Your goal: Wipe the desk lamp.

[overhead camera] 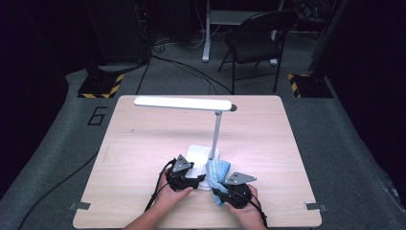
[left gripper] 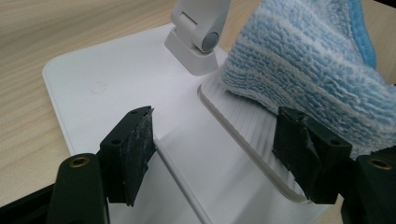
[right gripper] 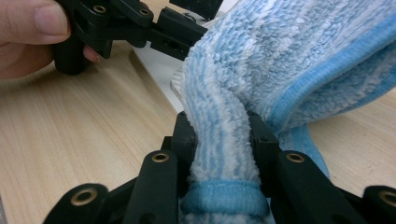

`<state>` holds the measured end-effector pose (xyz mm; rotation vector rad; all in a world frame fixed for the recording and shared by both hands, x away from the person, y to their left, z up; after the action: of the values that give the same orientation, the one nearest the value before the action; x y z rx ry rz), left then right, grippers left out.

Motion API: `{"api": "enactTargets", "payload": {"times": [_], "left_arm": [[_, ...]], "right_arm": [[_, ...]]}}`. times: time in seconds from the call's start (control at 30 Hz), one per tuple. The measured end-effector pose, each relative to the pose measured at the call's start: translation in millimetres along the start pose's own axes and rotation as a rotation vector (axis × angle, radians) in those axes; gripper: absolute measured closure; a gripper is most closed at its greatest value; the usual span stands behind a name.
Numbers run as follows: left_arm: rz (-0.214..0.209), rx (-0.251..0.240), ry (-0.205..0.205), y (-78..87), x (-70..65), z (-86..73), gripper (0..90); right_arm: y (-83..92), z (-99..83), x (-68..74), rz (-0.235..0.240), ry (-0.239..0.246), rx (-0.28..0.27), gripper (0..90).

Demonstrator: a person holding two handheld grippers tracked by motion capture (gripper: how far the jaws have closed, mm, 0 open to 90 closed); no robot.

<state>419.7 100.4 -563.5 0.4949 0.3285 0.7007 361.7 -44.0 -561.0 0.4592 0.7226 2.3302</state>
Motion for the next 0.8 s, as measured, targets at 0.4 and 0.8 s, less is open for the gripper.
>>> {"api": "enactTargets", "payload": {"times": [0.4, 0.8], "left_arm": [[0.003, 0.002, -0.011, 0.2, 1.0, 0.1, 28.9], [-0.002, 0.002, -0.012, 0.3, 1.4, 0.2, 29.0]], "right_arm": [[-10.5, 11.8, -22.3, -0.03, 0.002, 0.006, 69.7], [4.8, 10.1, -31.2, -0.047, 0.021, -0.029, 68.7]]}}
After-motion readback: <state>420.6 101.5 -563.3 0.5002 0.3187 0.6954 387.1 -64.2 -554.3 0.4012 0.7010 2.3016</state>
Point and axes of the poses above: each handheld gripper's, and its own axes: y roughly backward along the jaws, z roughly out of its top, x roughly to its left, the point moved 7 cm from there along -y, roughly forward along the jaws, and after that the axes turned 2 degrees about y, right-handed, at the moved point
